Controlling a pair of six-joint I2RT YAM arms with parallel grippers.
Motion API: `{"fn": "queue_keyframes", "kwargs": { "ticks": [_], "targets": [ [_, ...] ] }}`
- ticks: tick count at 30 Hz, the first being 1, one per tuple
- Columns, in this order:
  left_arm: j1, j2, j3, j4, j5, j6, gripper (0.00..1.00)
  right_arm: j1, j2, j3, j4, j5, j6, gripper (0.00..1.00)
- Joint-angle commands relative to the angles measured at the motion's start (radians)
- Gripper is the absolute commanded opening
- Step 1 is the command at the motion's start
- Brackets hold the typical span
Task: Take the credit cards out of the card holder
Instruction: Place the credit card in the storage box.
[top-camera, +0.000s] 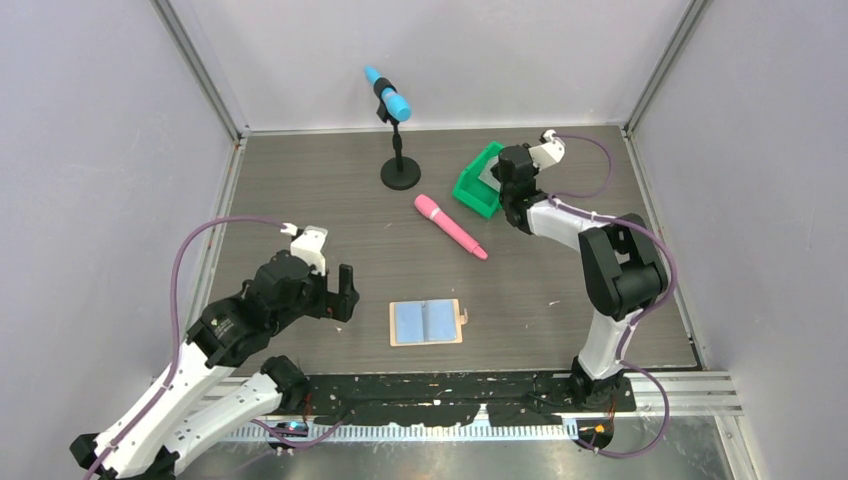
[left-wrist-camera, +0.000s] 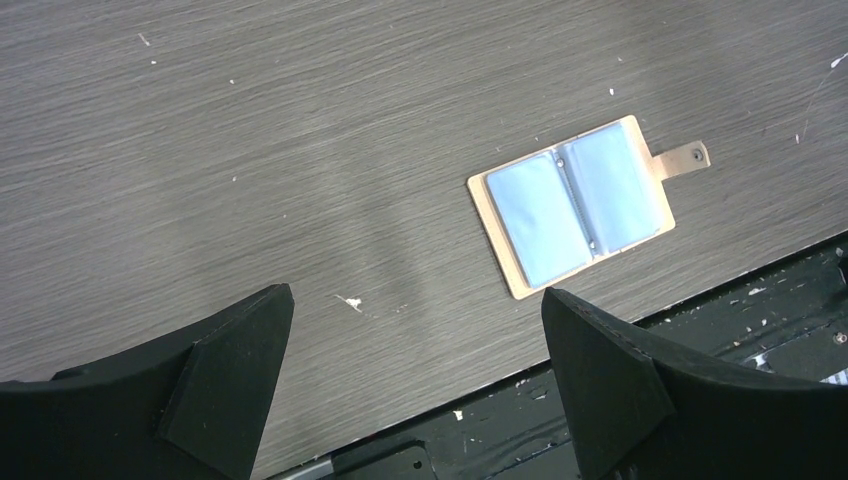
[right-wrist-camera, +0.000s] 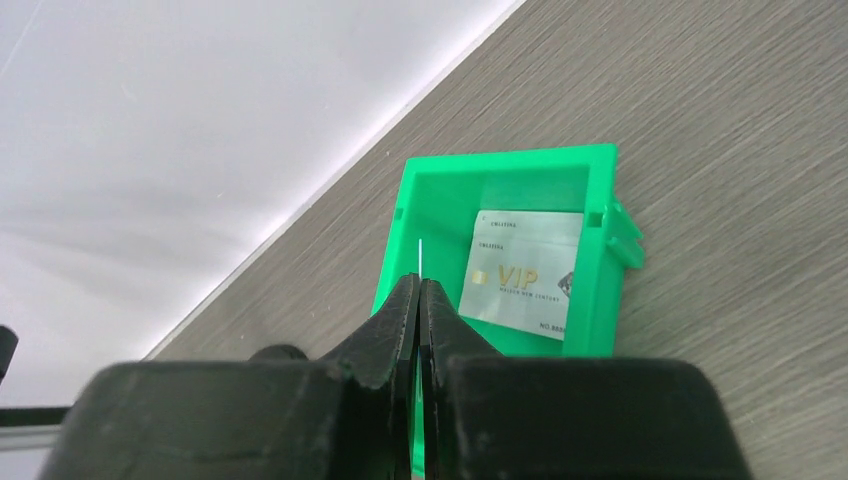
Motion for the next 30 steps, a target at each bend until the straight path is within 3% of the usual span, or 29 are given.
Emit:
{"fn": "queue_keyframes", "kwargs": {
  "ticks": [1, 25, 30],
  "targets": [
    [0.003, -0.017, 0.021, -0.012, 0.006, 0.023, 1.0, -0.007, 0.046, 0.085, 0.029, 0.09, 0.04, 0.05],
    [0.003, -0.053, 0.07, -0.053, -0.025, 0.058, 1.0, -0.048, 0.215, 0.134, 0.111, 0.146, 0.047, 0.05],
    [0.003, -0.048, 0.086, -0.06, -0.016, 0.043, 1.0, -0.054, 0.216, 0.15, 0.106, 0.146, 0.035, 0.11]
  ]
}}
